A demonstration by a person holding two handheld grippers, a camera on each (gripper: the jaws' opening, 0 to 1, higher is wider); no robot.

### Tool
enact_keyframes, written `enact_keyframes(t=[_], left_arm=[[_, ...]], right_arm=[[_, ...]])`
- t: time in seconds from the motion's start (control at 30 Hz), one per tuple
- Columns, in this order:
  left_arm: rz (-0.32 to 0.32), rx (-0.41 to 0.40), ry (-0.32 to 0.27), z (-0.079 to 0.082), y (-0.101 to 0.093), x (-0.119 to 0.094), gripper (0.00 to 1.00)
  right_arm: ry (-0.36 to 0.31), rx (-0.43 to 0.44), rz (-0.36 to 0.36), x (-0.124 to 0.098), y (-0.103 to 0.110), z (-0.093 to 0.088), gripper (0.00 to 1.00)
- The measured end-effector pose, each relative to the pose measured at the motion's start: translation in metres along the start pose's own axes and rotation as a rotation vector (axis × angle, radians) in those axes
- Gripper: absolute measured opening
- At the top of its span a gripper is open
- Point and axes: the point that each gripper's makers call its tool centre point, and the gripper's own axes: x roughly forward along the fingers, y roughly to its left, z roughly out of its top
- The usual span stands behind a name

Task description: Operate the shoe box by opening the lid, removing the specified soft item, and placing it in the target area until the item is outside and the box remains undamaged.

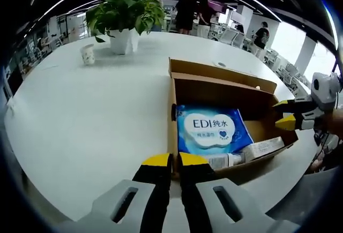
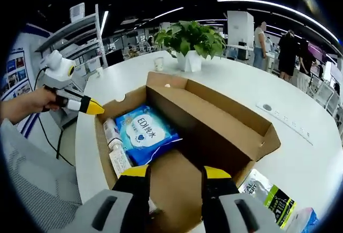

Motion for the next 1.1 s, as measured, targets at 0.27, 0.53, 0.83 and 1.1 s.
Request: enact_keyframes(t=[0.27, 0.53, 0.83, 1.1], left_arm=[[0.001, 0.005, 0.006, 0.000, 0.000, 0.000, 0.02], [-0.004, -0.015, -0.003, 0.000, 0.003, 0.002, 0.03], [0.000, -0.006, -0.003, 0.001, 0.008, 0.006, 0.02], [0.002, -0.002, -0.001, 0.001, 0.008, 0.006, 0.02]], right_arm=[[0.043, 0.026, -0.010, 0.017, -0.001, -0.001, 0.35], [0.043, 0.135, 0.021, 0.032, 0.007, 0.007, 0.32], [0.083, 0.164, 0.049, 0.053, 0.016, 0.005, 0.30], [0.098, 0.268, 0.065, 0.065, 0.022, 0.001, 0.25]])
